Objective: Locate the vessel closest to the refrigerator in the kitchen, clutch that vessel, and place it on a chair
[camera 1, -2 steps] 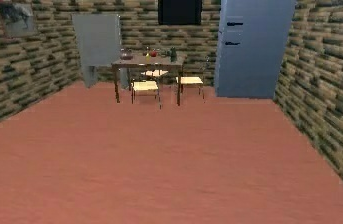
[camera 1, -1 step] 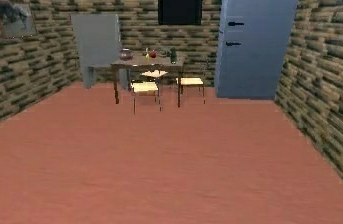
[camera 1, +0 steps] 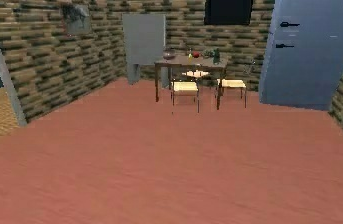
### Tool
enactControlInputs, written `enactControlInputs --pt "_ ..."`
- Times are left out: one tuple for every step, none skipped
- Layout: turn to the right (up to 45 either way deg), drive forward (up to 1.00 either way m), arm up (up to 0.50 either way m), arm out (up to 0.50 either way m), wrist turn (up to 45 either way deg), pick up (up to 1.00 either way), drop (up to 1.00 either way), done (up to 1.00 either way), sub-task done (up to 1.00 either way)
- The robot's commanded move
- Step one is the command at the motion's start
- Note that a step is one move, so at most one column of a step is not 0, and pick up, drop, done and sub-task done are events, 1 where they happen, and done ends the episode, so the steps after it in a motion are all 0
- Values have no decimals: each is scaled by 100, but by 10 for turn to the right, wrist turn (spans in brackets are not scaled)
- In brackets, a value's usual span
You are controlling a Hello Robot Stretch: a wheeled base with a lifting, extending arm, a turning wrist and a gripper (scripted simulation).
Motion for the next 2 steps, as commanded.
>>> enactControlInputs --pt "0 100 0 0 0 0 0 0 0" --pt "0 100 0 0 0 0 0 0 0"
